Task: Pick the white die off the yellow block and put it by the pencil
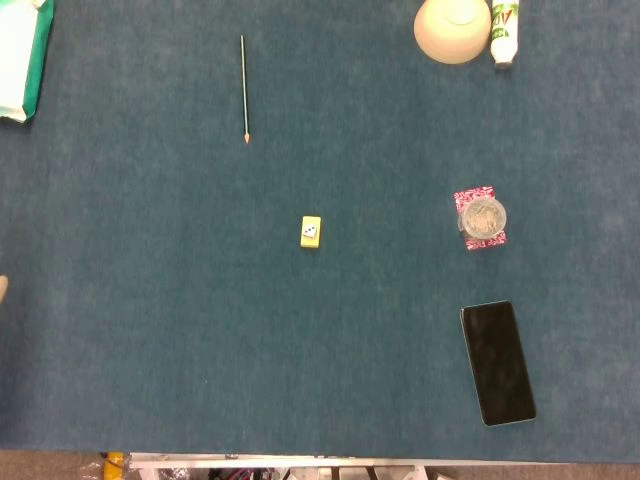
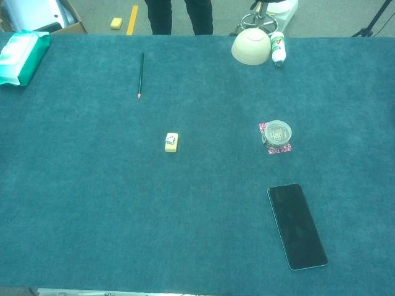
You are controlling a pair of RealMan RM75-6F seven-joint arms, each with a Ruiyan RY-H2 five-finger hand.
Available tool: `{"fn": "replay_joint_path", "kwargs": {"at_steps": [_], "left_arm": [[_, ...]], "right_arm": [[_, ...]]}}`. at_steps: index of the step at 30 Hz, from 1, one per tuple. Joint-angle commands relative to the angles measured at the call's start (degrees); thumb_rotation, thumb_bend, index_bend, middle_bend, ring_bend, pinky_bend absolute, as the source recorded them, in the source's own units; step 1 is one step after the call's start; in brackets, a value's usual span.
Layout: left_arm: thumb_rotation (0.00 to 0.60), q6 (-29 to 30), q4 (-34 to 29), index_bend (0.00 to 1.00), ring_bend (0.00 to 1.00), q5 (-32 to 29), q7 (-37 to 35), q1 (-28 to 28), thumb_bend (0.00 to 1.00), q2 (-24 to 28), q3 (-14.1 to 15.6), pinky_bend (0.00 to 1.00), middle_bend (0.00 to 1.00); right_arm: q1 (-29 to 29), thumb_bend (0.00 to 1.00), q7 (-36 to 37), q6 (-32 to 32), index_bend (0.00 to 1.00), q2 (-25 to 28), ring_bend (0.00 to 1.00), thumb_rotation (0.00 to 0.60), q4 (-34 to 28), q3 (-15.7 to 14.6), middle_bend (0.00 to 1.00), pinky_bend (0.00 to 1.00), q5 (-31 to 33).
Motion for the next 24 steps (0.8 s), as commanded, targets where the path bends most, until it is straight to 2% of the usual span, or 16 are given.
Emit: {"fn": "replay_joint_path", "kwargs": {"at_steps": [1,24], "left_arm": [[0.600,-0.1,0.0,0.46,0.26,-0.1,0.0,0.0,0.22,0.0,0.0,0.46,0.33],[0.600,-1.7,0.0,0.45,0.26,1.2,-3.3,-1.2,0.22,-0.7,0.2,0.46,0.33]], "right_arm": [[0.0,0.28,0.0,-0.1,0.52,0.0,0.24,0.600,0.0,0.0,0.35,0.26,0.1],[1.2,0.28,1.2,-1.4,0.52,0.2,0.24,0.600,-1.0,0.9,0.35,0.26,0.5]]}}
